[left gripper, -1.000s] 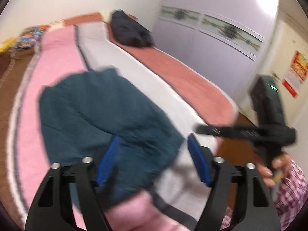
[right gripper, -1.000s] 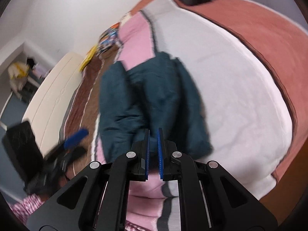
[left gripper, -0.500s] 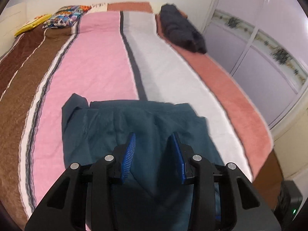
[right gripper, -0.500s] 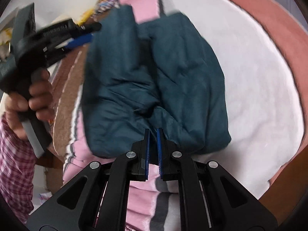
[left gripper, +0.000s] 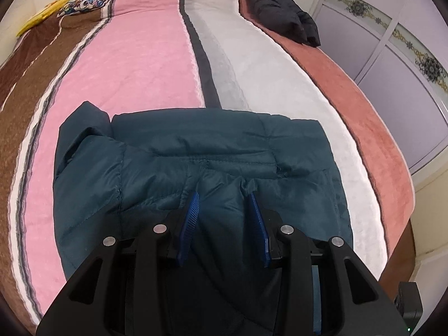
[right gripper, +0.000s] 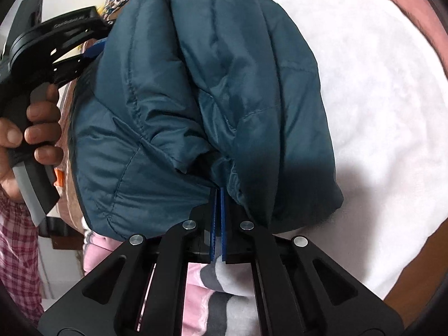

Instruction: Fold large clothes

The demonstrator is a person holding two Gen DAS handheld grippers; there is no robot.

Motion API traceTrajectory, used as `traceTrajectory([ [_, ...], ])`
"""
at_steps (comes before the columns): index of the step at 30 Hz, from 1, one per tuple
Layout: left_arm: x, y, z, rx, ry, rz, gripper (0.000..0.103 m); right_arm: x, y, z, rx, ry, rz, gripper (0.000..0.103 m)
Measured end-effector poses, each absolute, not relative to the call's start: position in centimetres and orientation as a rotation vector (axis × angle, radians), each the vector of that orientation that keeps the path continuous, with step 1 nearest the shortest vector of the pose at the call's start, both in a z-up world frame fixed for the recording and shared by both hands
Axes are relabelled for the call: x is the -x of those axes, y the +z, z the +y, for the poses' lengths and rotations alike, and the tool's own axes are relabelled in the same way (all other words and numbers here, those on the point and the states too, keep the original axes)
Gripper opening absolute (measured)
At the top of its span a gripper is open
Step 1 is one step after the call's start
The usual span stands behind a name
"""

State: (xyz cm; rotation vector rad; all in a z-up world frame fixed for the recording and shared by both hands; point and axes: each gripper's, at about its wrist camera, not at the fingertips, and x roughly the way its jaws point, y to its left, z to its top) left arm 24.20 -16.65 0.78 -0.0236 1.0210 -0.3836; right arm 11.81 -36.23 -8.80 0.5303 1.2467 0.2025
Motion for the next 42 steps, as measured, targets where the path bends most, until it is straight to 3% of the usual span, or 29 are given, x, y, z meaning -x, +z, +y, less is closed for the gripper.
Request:
traceTrajectory([
  [11,-23.3,3.3,-14.1,0.195,-0.43,0.996,0.039,-13.0,-8.7,-36.1,-0.539,0.182,1.258,0.0],
  [14,-21.7,5.4,-11.8,0.23,-0.427,0.944,0.055,-13.2,-8.8,-35.6,-0.538,0.173,1.256,0.0],
  [19,-18.3,6.7,-6.8,0.274,-0.401,0.909,0.06,-13.1,-8.8,-34.9,-0.529,0.165,1.246,0.0],
  [28,-12.2,3.4,0.2,0.399,-0.326,0.962,0.067,-11.9,-7.7,-34.5,-0.53,0.167,1.235,0.0],
  [31,-10.9,1.5,0.9,0.431,-0.329,0.999,0.073,-11.5,-7.4,-34.2,-0.53,0.161,1.229,0.002],
  [42,-9.8,-2.3,0.4,0.464,-0.372,1.071,0.074,-10.3,-7.2,-33.9,-0.543,0.153,1.222,0.003],
])
